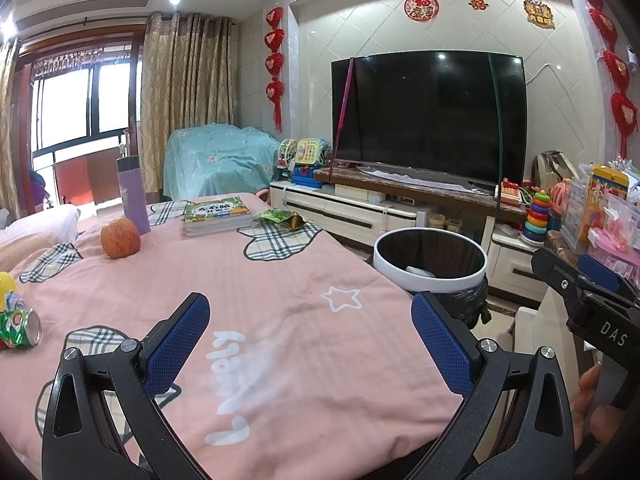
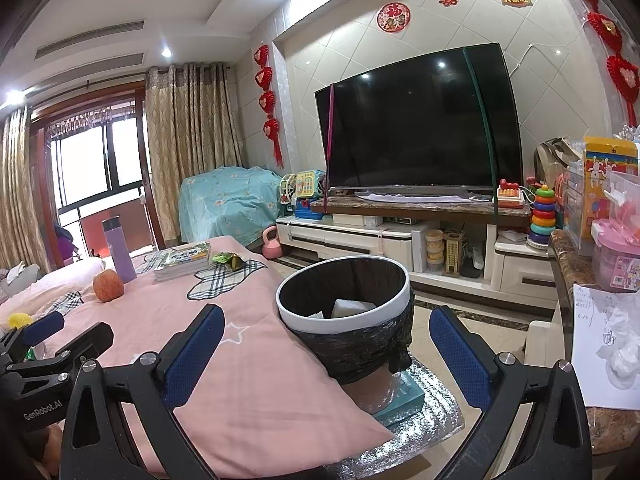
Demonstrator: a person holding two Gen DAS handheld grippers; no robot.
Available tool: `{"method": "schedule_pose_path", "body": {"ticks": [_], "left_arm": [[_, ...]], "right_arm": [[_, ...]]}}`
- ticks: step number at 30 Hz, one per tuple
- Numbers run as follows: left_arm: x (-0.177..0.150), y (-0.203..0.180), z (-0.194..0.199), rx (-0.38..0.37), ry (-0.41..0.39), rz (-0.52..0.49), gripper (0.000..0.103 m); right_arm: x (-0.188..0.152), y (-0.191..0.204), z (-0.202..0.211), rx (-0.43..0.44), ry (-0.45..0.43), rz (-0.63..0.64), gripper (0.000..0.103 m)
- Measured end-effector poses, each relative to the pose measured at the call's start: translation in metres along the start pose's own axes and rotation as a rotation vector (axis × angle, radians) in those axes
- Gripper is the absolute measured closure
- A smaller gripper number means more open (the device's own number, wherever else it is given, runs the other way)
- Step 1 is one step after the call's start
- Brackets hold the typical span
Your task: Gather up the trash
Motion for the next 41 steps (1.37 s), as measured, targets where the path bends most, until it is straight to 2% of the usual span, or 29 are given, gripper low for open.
{"method": "schedule_pose_path", "body": {"ticks": [17,41], "left_arm": [[-0.003,0.001,-0.007,-0.002,0.015,-0.002,0.0],[-0.008,0.008,-0.023,-0.016,0.052,0.012,0.0]], "right_arm": [[0.002,0.003,-0.001,0.011,0.006,0.0,0.0],[-0.005,0.005,-0.02,0.031,0.057,-0.008,0.0]]}}
Point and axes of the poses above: each gripper's, at about its wrist camera, not at the fingertips, and z roughly against the way its jaws point, y to its left, x to its top, the point moved 9 cm from there along -z, roughly the way its jaws point, and after that the axes turned 4 degrees about y, right-handed, at the moved point
